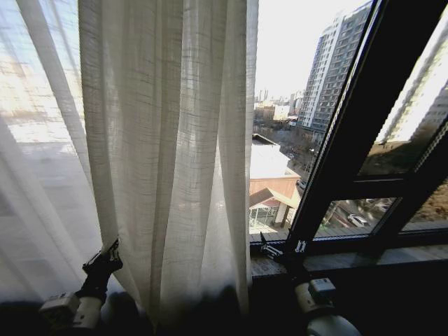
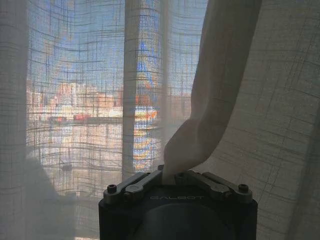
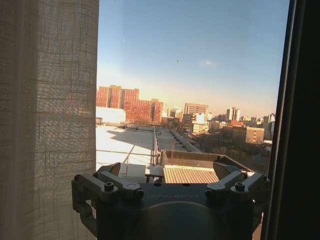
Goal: Open the curtains by pulling them apart, changing their state from closed to fully open.
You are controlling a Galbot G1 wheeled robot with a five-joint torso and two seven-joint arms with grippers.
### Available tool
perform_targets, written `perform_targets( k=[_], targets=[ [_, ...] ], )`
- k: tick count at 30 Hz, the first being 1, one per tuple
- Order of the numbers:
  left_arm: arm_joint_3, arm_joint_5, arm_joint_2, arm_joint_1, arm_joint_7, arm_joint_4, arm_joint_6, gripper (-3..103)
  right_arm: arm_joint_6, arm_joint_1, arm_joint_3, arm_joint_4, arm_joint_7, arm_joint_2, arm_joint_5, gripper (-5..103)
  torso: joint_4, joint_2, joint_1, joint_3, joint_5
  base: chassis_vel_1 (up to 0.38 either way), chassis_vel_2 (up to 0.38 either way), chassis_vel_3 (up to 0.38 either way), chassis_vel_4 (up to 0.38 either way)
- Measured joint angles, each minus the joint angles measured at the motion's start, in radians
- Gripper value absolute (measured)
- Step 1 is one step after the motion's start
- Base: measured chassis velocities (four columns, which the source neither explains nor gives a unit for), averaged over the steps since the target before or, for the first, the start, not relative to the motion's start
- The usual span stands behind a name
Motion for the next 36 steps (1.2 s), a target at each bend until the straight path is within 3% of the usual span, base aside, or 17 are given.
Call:
perform_targets(
  k=[3, 6, 7, 8, 12, 13, 16, 20, 23, 25, 26, 27, 29, 30, 31, 33, 36],
  targets=[
    [-0.004, -0.004, 0.008, -0.005, 0.0, 0.0, 0.0, 0, 0.0, -0.001, -0.005, 0.0, -0.001, 0.004, -0.001, 100, 0.0003, 0.0, 0.0, 0.0, -0.0002, 0.0, 0.0, 0.0, 0.0],
    [-0.018, -0.022, 0.016, -0.032, -0.04, 0.017, 0.004, 0, -0.001, -0.002, -0.008, 0.0, -0.004, 0.005, -0.003, 100, 0.0, 0.0, 0.0, 0.0, -0.0011, 0.0, 0.0, 0.0, 0.0],
    [-0.056, -0.047, 0.007, -0.063, -0.125, 0.048, 0.022, 0, -0.001, -0.001, -0.007, 0.0, -0.007, 0.001, -0.003, 100, 0.0, 0.0, 0.0, 0.0, -0.0009, 0.0, 0.0, 0.0, 0.0],
    [-0.056, -0.047, 0.007, -0.063, -0.125, 0.048, 0.022, 0, -0.001, -0.001, -0.007, 0.0, -0.007, 0.001, -0.003, 100, 0.0, 0.0, 0.0, 0.0, -0.0009, 0.0, 0.0, 0.0, 0.0],
    [-0.182, -0.104, -0.008, -0.118, -0.336, 0.106, 0.083, 0, -0.002, 0.008, -0.012, -0.009, -0.022, -0.005, -0.003, 100, -0.0002, 0.0, 0.0, 0.0, -0.0002, 0.0, 0.0, 0.0, 0.0],
    [-0.182, -0.104, -0.008, -0.118, -0.336, 0.106, 0.083, 0, -0.002, 0.008, -0.012, -0.009, -0.022, -0.005, -0.003, 100, -0.0002, 0.0, 0.0, 0.0, -0.0002, 0.0, 0.0, 0.0, 0.0],
    [-0.264, -0.127, -0.011, -0.13, -0.467, 0.141, 0.121, 0, -0.002, 0.029, -0.041, -0.024, -0.03, -0.004, -0.003, 100, 0.0003, 0.0, 0.0, 0.0, -0.0007, 0.0, 0.0, 0.0, 0.0],
    [-0.305, -0.128, -0.013, -0.119, -0.513, 0.151, 0.14, 0, -0.003, 0.047, -0.067, -0.034, -0.034, -0.002, -0.003, 100, 0.0004, 0.0, 0.0, 0.0, -0.001, 0.0, 0.0, 0.0, 0.0],
    [-0.291, -0.122, -0.012, -0.101, -0.494, 0.125, 0.141, -3, -0.003, 0.058, -0.075, -0.042, -0.035, -0.001, -0.003, 100, 0.0003, 0.0, 0.0, 0.0, -0.0006, 0.0, 0.0, 0.0, 0.0],
    [-0.257, -0.104, -0.013, -0.081, -0.427, 0.088, 0.133, 7, -0.004, 0.067, -0.076, -0.045, -0.035, -0.004, -0.002, 100, -0.0001, 0.0, 0.0, 0.0, -0.0005, 0.0, 0.0, 0.0, 0.0],
    [-0.257, -0.104, -0.013, -0.081, -0.427, 0.088, 0.133, 7, -0.004, 0.067, -0.076, -0.045, -0.035, -0.004, -0.002, 100, -0.0001, 0.0, 0.0, 0.0, -0.0005, 0.0, 0.0, 0.0, 0.0],
    [-0.246, -0.1, -0.017, -0.07, -0.38, 0.068, 0.129, 7, -0.004, 0.069, -0.075, -0.045, -0.035, -0.006, 0.0, 100, -0.0002, 0.0, 0.0, 0.0, -0.0004, 0.0, 0.0, 0.0, 0.0],
    [-0.224, -0.095, -0.027, -0.044, -0.262, 0.023, 0.13, 18, -0.004, 0.074, -0.069, -0.048, -0.034, -0.011, 0.002, 100, 0.0, 0.0, 0.0, 0.0, -0.0004, 0.0, 0.0, 0.0, 0.0],
    [-0.208, -0.094, -0.032, -0.018, -0.173, 0.005, 0.144, 24, -0.004, 0.075, -0.064, -0.052, -0.032, -0.013, 0.004, 100, 0.0001, 0.0, 0.0, 0.0, -0.0001, 0.0, 0.0, 0.0, 0.0],
    [-0.208, -0.094, -0.032, -0.018, -0.173, 0.005, 0.144, 24, -0.004, 0.075, -0.064, -0.052, -0.032, -0.013, 0.004, 100, 0.0001, 0.0, 0.0, 0.0, -0.0001, 0.0, 0.0, 0.0, 0.0],
    [-0.185, -0.051, -0.025, 0.001, -0.076, 0.001, 0.149, 34, -0.004, 0.07, -0.055, -0.055, -0.029, -0.011, 0.005, 100, -0.0001, 0.0, 0.0, 0.0, -0.0004, 0.0, 0.0, 0.0, 0.0],
    [-0.182, -0.025, -0.018, 0.012, -0.016, 0.001, 0.151, 45, -0.003, 0.069, -0.053, -0.057, -0.027, -0.008, 0.007, 100, -0.0001, 0.0, 0.0, 0.0, -0.0005, 0.0, 0.0, 0.0, 0.0]
  ],
)
